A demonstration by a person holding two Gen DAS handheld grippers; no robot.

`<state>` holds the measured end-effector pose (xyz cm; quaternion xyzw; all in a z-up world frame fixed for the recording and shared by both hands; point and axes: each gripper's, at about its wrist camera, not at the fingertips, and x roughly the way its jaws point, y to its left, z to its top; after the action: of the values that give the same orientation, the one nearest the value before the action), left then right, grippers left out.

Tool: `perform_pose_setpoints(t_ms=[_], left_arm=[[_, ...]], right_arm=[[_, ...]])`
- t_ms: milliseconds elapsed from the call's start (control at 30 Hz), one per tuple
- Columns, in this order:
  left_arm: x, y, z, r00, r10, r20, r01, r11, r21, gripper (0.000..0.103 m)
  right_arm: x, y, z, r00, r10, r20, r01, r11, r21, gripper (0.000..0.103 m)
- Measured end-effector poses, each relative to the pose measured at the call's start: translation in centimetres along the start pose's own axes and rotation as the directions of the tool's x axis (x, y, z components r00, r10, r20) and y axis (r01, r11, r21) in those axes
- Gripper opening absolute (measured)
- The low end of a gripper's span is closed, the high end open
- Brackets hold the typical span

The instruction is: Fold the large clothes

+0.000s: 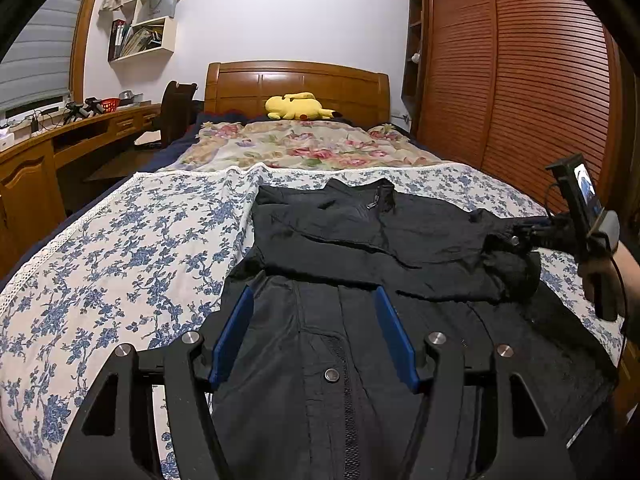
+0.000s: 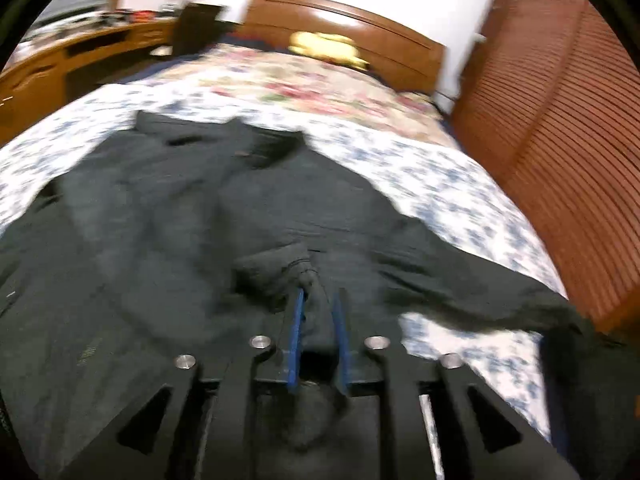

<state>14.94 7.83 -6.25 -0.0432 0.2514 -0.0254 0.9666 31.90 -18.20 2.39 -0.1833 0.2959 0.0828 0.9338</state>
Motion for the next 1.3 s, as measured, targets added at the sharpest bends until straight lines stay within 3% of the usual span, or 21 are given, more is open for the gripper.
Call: perform_pose_setpoints(t_ms=[67,200,400,567,833,1100,1233,1300], left_arm=[[0.1,0.1,0.0,1.0,-0.006,-0.006,0.006,1.0,-0.003,0.064],[0.2,-0.1,-0.1,1.0,-0.015,-0.006,0.015,1.0,-0.002,0.064],[0.7,-0.9,-0.3,1.0,-0.017,-0.017,0.017,1.0,0.019,0.064],[1.4,-1.8,-0.6,0.999,-0.035,-0.036,0.036,0.999,0.03,0.064],[2.7,-3.5,-0.7,0.996,-0.063,-0.056,0.065,0.997,0.036,0.064],[3.8,-5.0,-1.0,0.996,-0.077,-0.053,0.078,0.997,0.013,0.064],[3.8,-5.7,-1.1,0.996,-0.076,-0.045,0.077,0.997,0.023,0.064],[3.6,-6.1,-1.2,0.995,-0.085,-0.046,0.087,0.995,0.041,0.064]], right_arm=[[0.1,-1.3,0.1,0.999,-0.033,-0.005,0.033,0.999,0.031,0.036],[0.1,-2.1,-0.7,1.0,0.008,-0.002,-0.008,0.997,0.074,0.051],[2.0,-1.3,-2.5,0.987,0.147,-0.072,-0.143,0.988,0.051,0.052],[4.7,-0.3,-4.6,0.966,0.204,-0.16,-0.202,0.979,0.028,0.052],[6.5,-0.5,-5.7,0.962,0.232,-0.147,-0.224,0.972,0.069,0.055],[5.7,-0.4,-5.7,0.959,0.24,-0.147,-0.23,0.97,0.081,0.056],[4.6,-2.3,-5.5,0.953,0.277,-0.12,-0.264,0.957,0.117,0.059],[3.8,-3.7,-5.2,0.962,0.258,-0.089,-0.247,0.962,0.12,0.059]])
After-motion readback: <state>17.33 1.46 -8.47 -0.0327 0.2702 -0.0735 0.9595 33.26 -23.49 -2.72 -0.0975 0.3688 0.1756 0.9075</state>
